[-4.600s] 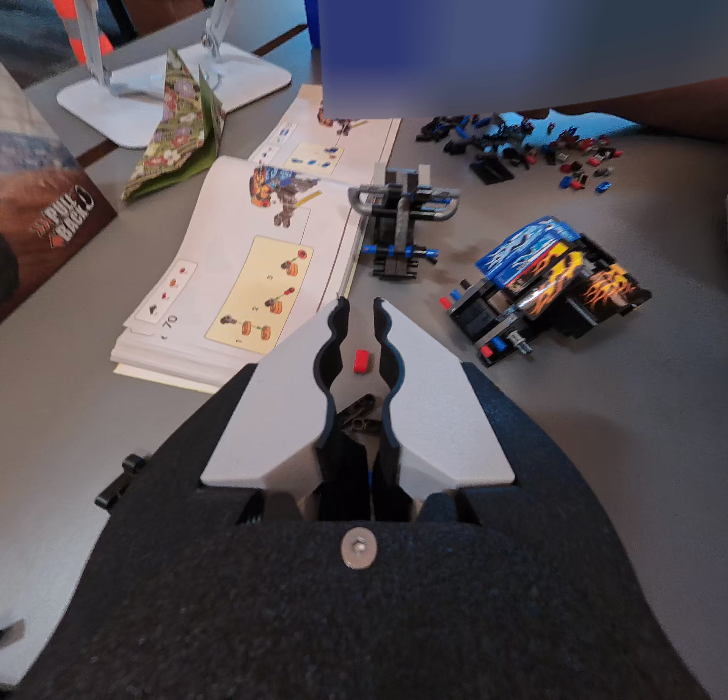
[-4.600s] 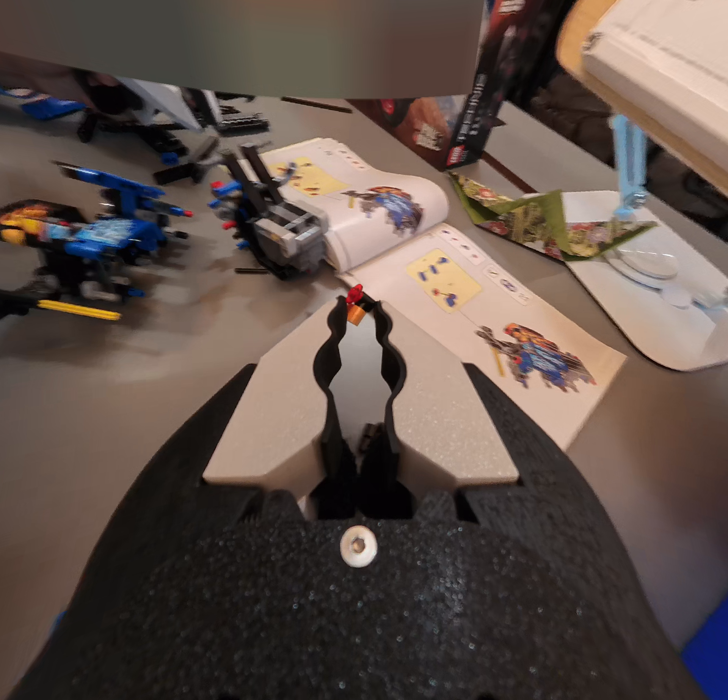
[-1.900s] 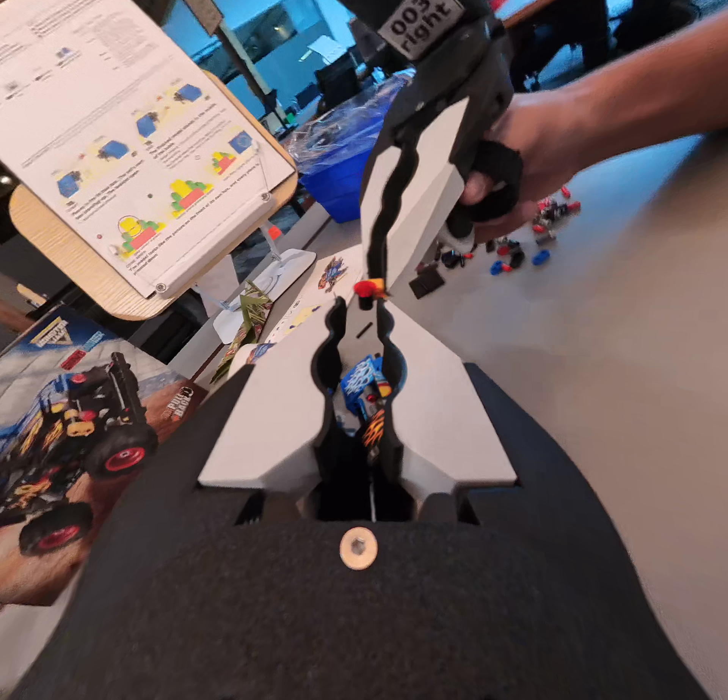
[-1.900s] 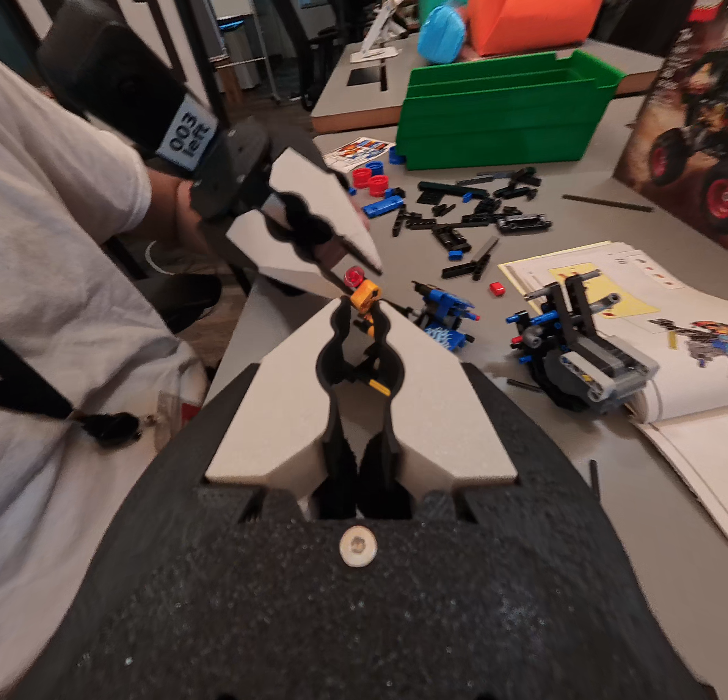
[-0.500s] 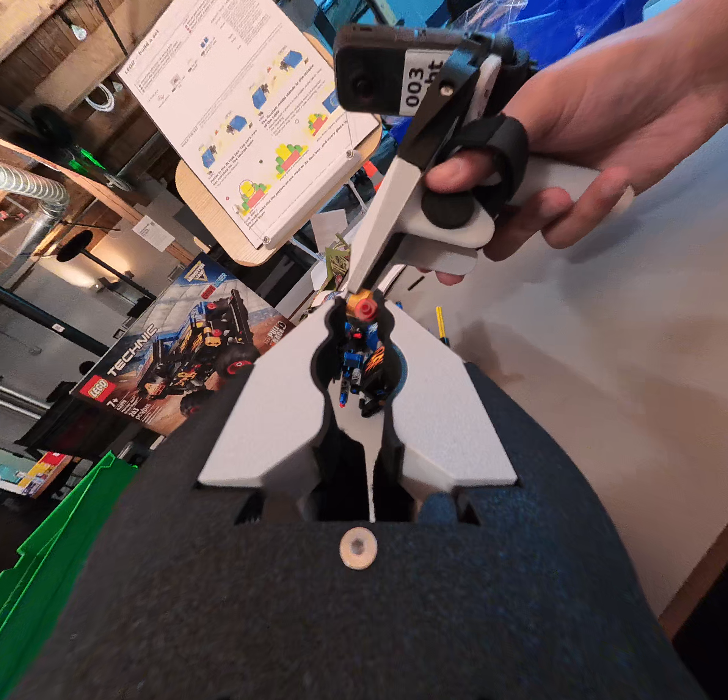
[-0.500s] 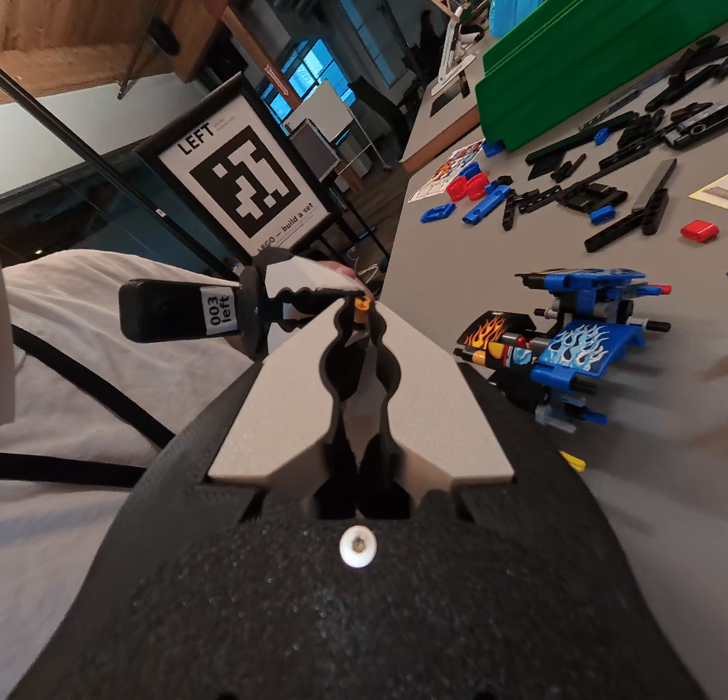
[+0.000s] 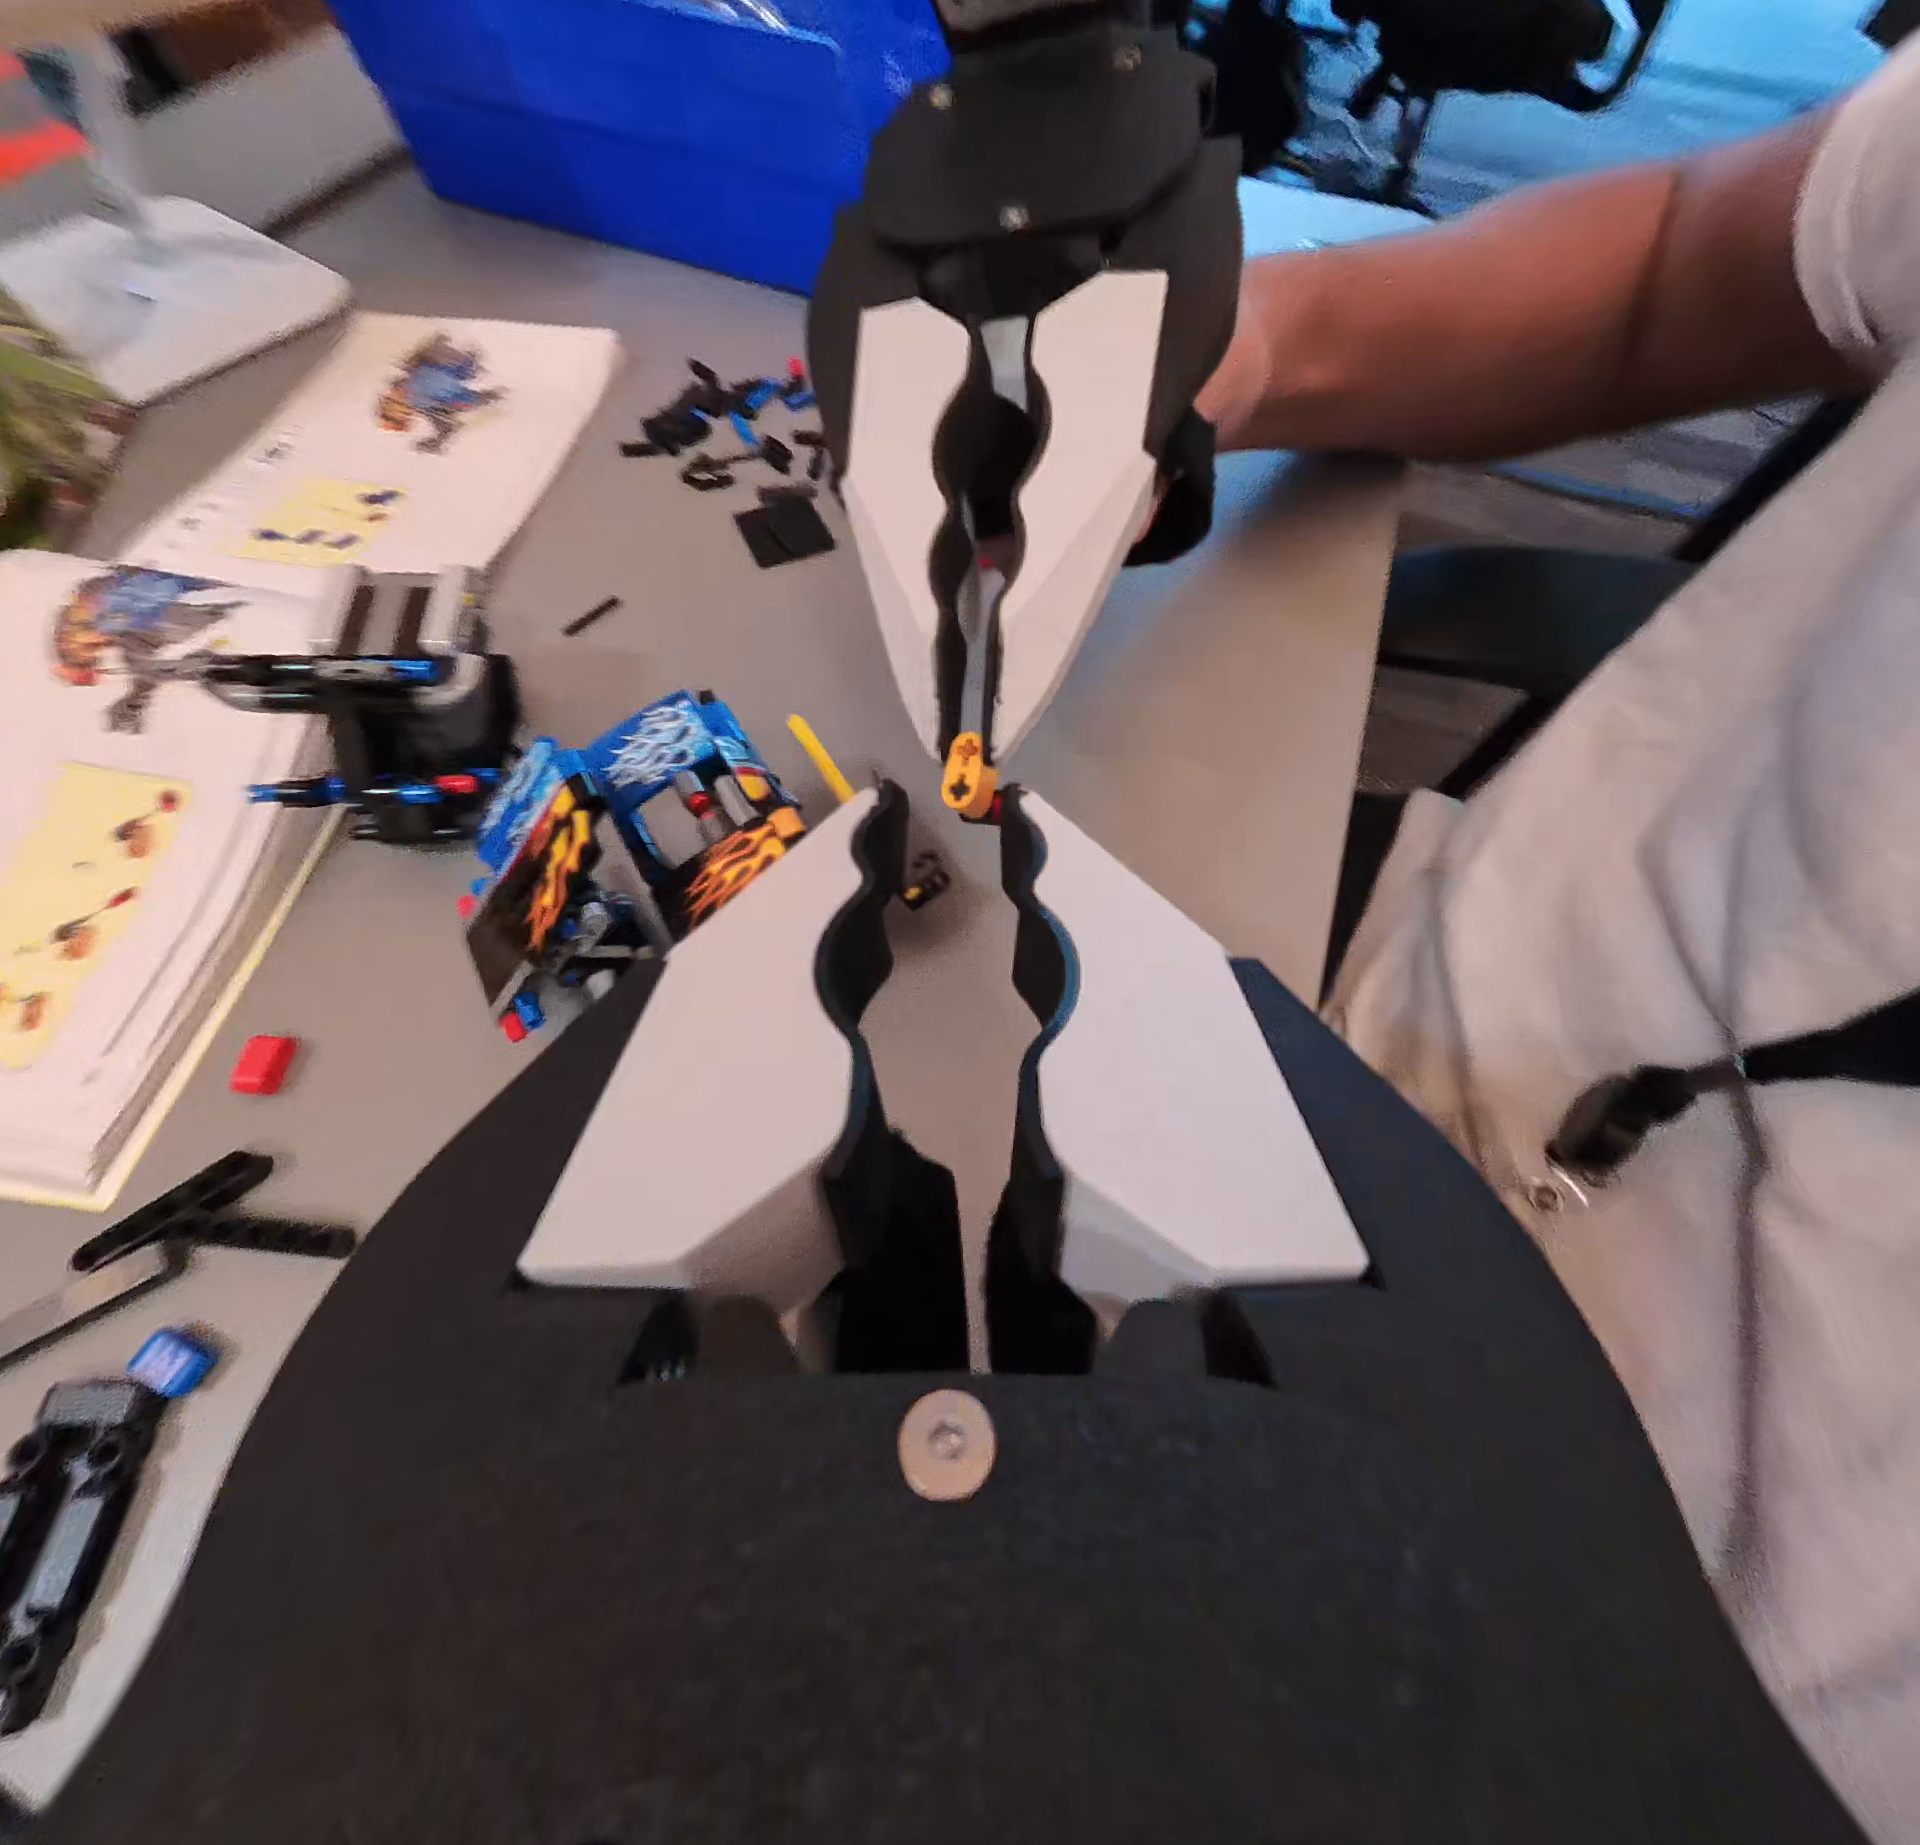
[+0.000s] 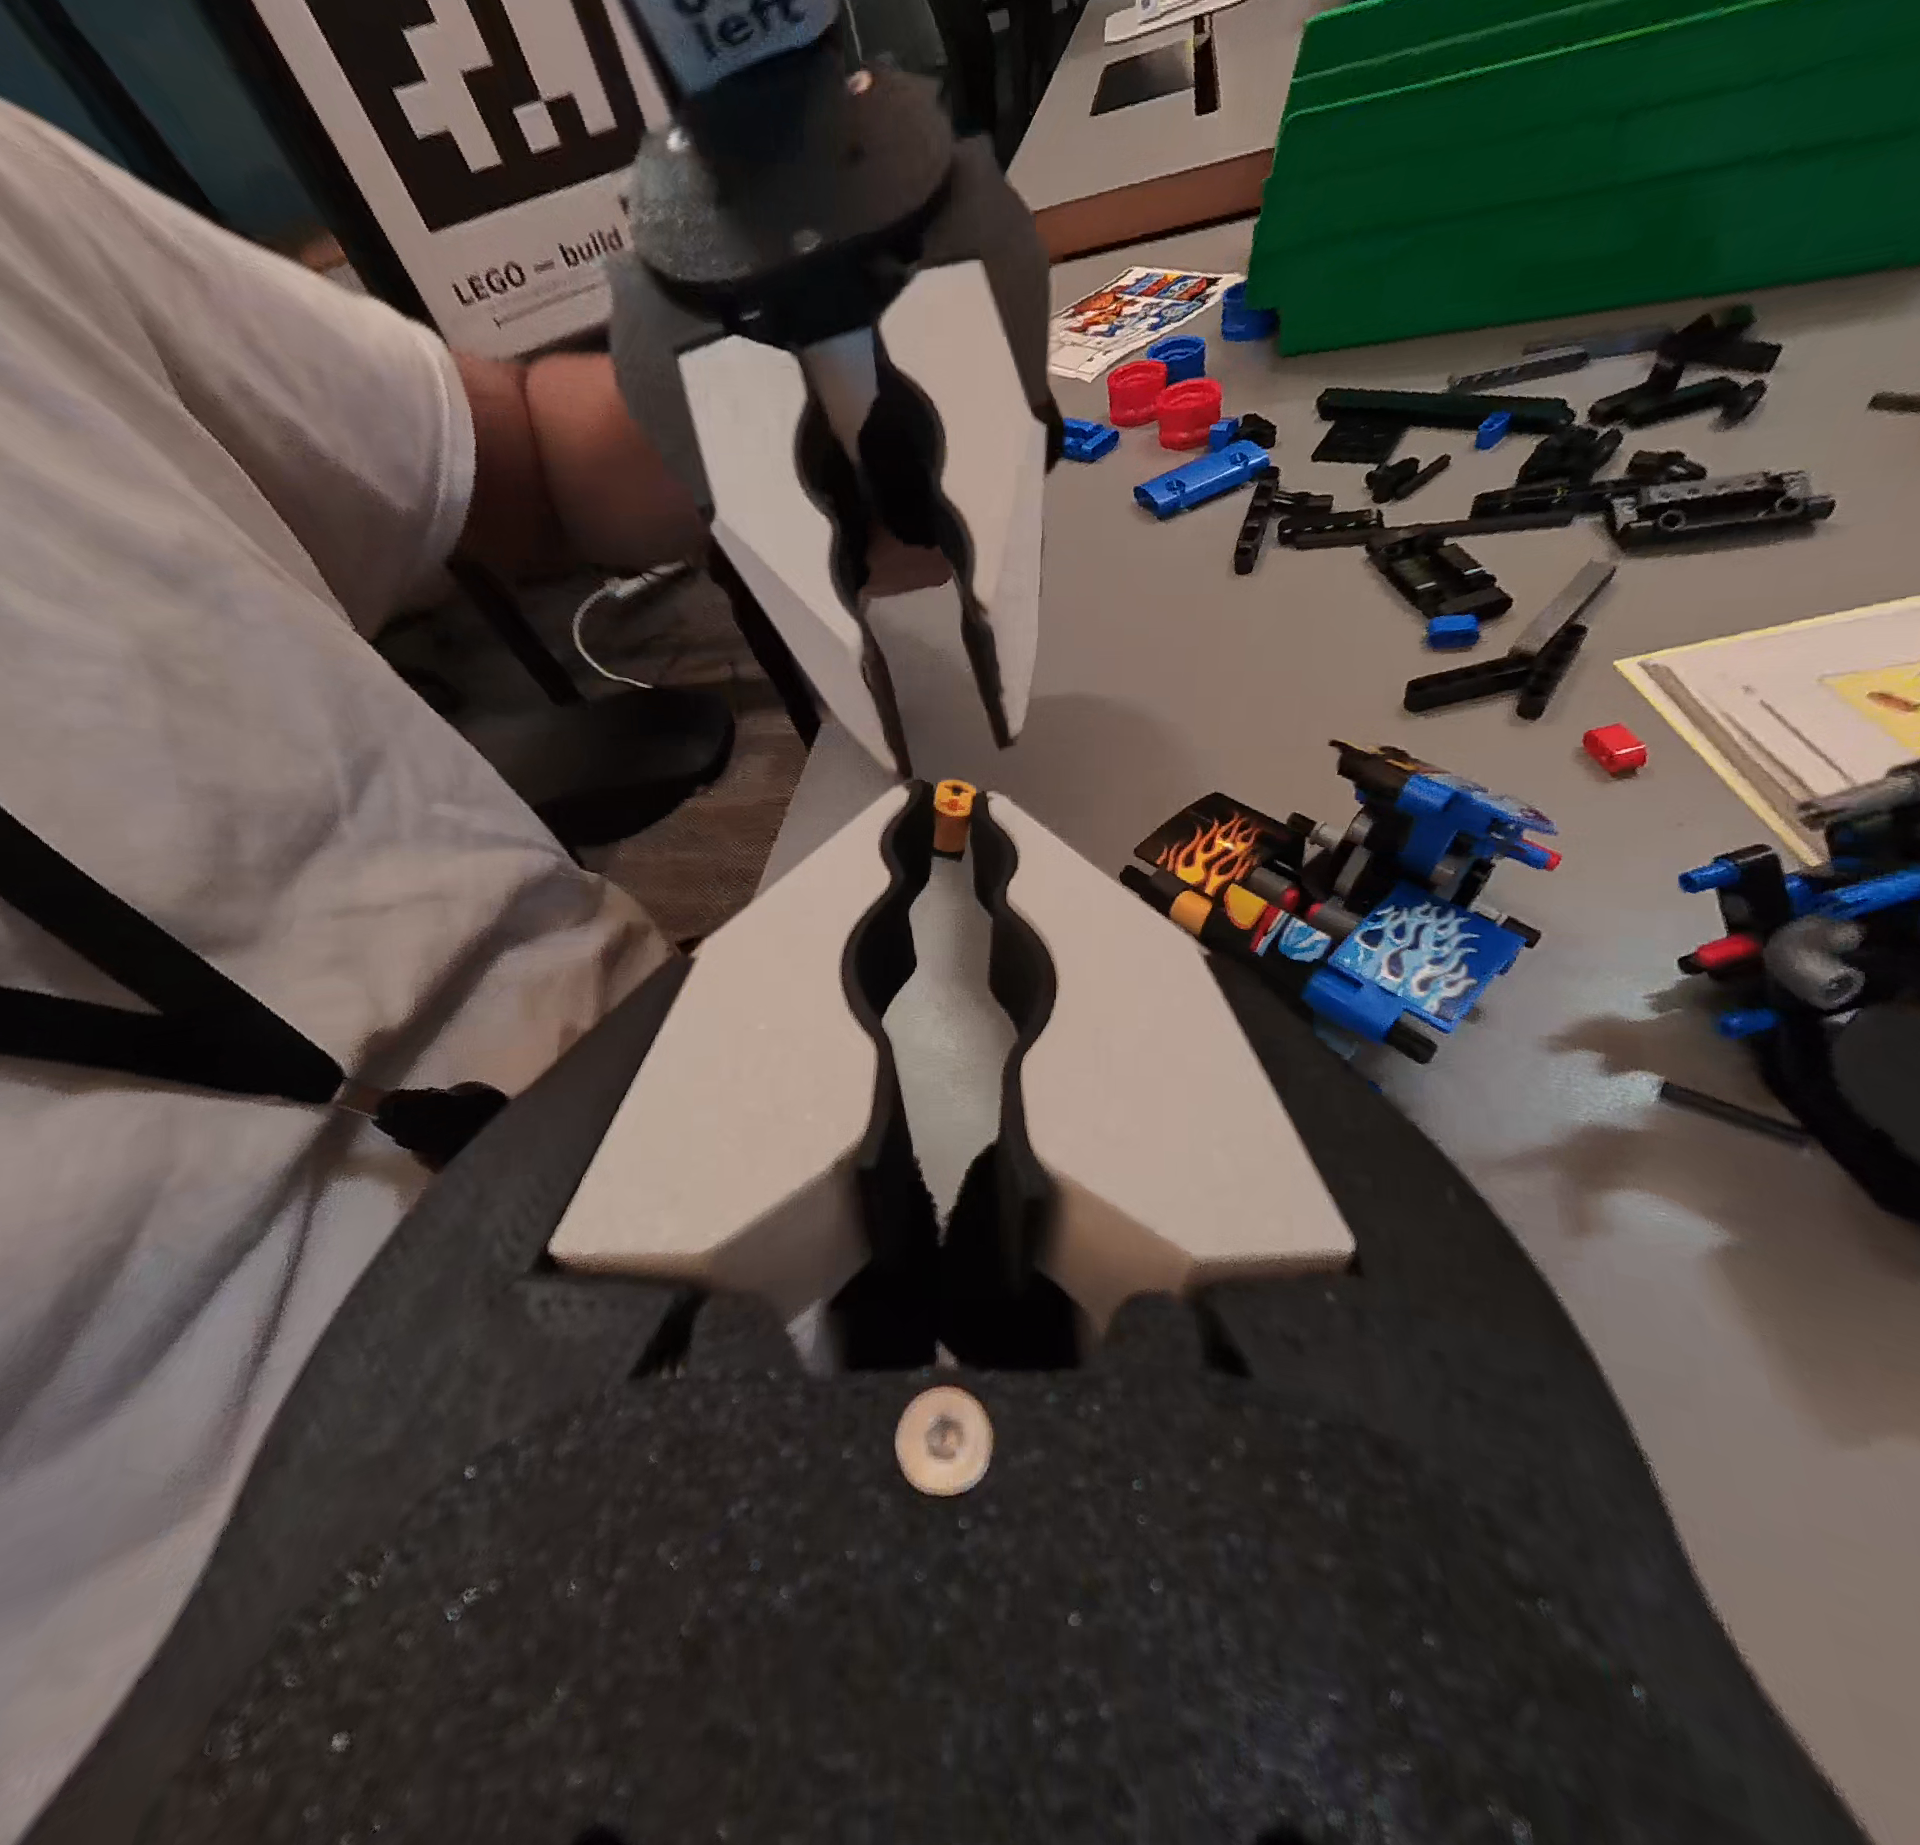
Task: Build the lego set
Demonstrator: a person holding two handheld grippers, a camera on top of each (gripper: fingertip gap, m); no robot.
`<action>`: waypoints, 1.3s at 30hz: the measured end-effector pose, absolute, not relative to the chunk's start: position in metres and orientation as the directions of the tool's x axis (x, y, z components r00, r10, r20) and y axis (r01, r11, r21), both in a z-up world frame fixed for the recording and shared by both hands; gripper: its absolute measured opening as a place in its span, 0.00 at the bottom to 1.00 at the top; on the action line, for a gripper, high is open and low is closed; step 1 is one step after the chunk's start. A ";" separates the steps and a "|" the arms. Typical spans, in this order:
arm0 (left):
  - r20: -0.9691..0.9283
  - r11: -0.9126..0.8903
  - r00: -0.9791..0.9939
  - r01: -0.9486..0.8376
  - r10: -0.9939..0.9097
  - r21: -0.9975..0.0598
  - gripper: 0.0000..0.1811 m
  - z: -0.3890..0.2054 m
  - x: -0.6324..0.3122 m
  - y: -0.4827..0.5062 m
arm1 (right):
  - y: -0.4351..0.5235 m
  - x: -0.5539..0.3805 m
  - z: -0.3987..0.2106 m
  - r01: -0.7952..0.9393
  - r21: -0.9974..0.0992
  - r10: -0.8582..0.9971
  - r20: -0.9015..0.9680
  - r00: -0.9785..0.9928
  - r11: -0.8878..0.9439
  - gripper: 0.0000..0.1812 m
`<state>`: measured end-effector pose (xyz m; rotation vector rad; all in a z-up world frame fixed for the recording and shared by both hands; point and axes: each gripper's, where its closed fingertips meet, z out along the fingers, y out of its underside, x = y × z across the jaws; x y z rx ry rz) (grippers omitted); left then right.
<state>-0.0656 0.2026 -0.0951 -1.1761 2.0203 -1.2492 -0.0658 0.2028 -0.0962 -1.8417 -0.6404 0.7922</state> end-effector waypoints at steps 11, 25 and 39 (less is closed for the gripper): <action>0.139 0.272 -0.640 -0.500 -0.756 -0.822 0.06 -0.111 -0.066 0.200 | 0.203 -0.070 -0.108 0.132 -0.919 0.732 -0.203 0.650 -0.371 0.03; 0.209 0.047 -0.475 -0.472 -0.855 -0.880 0.03 -0.123 -0.063 0.209 | 0.211 -0.056 -0.101 0.070 -0.926 0.687 -0.222 0.692 -0.370 0.10; 0.785 -0.787 0.069 -0.096 -0.616 -0.609 0.03 -0.122 -0.062 0.227 | 0.233 -0.012 -0.129 0.119 -0.898 0.467 -0.104 0.878 -0.423 0.41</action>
